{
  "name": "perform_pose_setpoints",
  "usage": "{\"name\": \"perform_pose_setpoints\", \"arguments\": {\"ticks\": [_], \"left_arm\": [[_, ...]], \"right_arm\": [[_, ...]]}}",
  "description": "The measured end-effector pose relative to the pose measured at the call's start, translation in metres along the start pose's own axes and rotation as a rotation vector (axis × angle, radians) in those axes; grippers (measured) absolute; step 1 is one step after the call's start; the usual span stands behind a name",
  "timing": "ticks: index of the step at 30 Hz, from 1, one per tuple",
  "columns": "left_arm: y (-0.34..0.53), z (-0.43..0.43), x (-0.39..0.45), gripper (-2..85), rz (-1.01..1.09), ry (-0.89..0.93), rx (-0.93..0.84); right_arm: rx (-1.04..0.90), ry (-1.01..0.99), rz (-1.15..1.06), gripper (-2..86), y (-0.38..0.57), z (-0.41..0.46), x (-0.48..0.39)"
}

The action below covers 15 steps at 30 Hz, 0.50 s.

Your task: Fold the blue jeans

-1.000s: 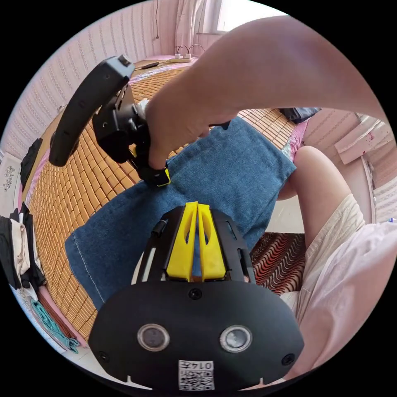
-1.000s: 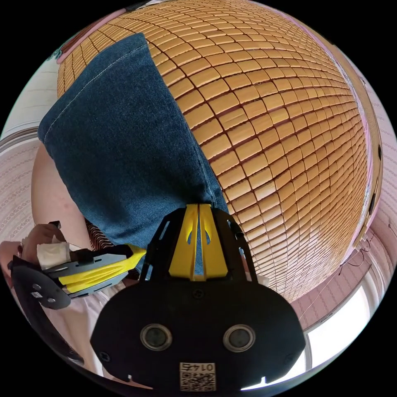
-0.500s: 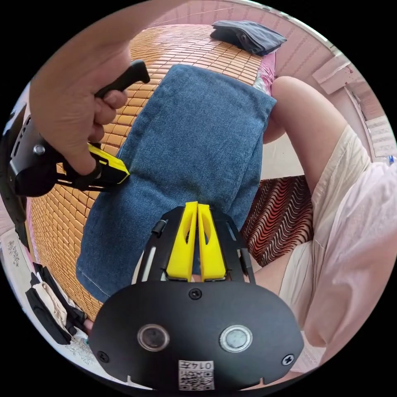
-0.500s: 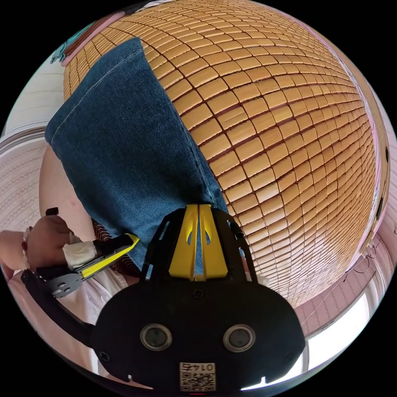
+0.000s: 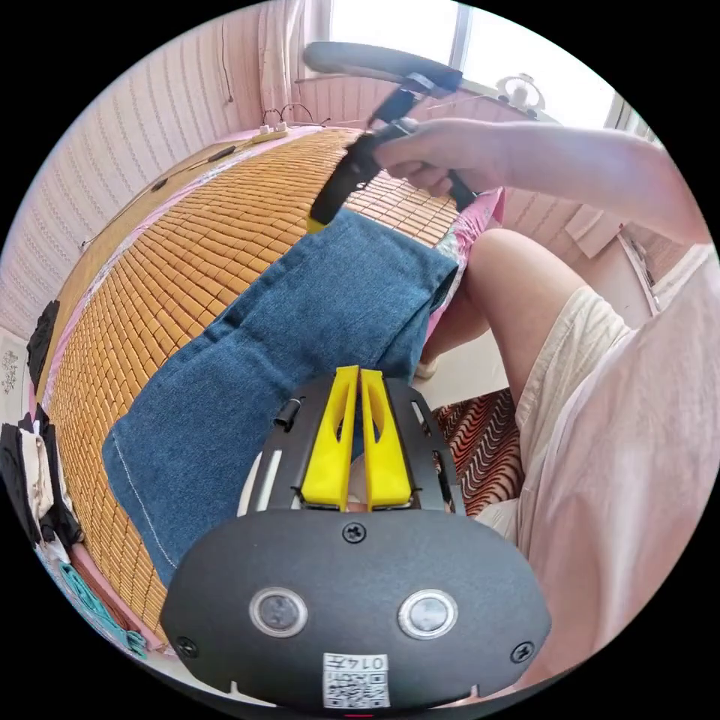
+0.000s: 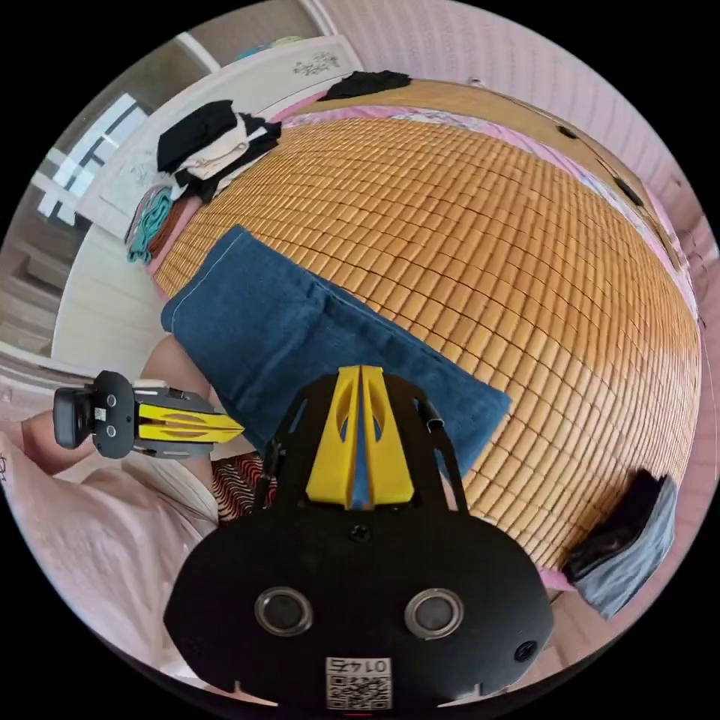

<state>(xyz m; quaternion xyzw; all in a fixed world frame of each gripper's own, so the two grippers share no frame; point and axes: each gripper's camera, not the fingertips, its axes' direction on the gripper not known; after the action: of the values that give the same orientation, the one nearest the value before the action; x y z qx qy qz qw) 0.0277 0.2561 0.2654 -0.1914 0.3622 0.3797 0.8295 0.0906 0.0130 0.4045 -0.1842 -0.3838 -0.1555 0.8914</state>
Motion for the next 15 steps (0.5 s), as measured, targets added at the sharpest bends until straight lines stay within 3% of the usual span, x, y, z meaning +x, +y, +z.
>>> {"name": "perform_pose_setpoints", "arguments": {"ticks": [2,6,9,11,15], "left_arm": [[-0.007,0.005,0.013,4.5,0.027,0.034,0.001],[-0.023,0.009,0.047,11.5,0.162,0.007,0.024],[-0.029,0.012,0.061,16.1,0.159,0.018,-0.007],[-0.029,0.010,0.066,16.9,0.146,0.033,0.001],[-0.031,0.003,0.081,19.2,0.156,-0.006,0.031]], "right_arm": [[-0.007,0.010,0.211,17.0,0.069,-0.026,0.054],[-0.077,-0.092,0.316,19.3,0.145,-0.032,0.099],[-0.114,-0.255,0.412,17.2,0.178,-0.022,0.126],[-0.087,-0.428,0.479,8.5,0.196,-0.022,0.146],[-0.006,-0.416,0.409,3.6,0.216,-0.065,0.150]]}}
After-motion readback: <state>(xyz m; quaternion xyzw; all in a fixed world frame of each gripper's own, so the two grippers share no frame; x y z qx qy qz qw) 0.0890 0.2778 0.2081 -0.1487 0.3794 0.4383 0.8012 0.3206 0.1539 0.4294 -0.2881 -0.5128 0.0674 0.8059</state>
